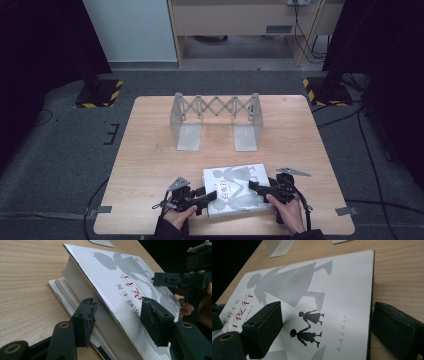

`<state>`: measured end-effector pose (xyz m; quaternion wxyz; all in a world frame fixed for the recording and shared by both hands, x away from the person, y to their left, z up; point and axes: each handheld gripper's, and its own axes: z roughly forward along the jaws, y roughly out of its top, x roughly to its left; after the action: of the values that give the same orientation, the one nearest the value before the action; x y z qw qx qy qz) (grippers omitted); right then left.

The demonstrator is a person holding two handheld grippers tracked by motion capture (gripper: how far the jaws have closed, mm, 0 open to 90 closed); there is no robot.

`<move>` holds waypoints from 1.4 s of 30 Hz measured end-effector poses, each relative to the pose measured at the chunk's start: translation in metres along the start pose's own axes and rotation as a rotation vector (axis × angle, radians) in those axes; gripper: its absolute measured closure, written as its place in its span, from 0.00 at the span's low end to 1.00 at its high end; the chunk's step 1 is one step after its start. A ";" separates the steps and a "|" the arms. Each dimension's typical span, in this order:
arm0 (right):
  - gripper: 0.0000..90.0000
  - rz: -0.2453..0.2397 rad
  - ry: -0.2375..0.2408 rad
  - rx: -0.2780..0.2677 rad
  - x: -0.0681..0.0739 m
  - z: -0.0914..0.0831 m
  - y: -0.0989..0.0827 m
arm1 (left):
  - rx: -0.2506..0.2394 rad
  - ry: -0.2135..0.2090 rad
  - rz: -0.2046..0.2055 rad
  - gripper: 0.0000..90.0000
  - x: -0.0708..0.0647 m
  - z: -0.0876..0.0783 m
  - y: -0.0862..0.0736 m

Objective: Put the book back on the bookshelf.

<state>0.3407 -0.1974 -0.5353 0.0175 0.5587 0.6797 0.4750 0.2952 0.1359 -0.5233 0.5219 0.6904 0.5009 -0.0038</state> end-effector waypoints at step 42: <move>0.12 0.255 0.176 -0.018 -0.007 -0.006 0.009 | -0.252 -0.071 0.103 0.58 -0.030 -0.023 0.036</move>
<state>0.3470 -0.2071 -0.5293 -0.0978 0.5965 0.5977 0.5266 0.2933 0.1333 -0.4711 0.6215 0.6437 0.4424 0.0615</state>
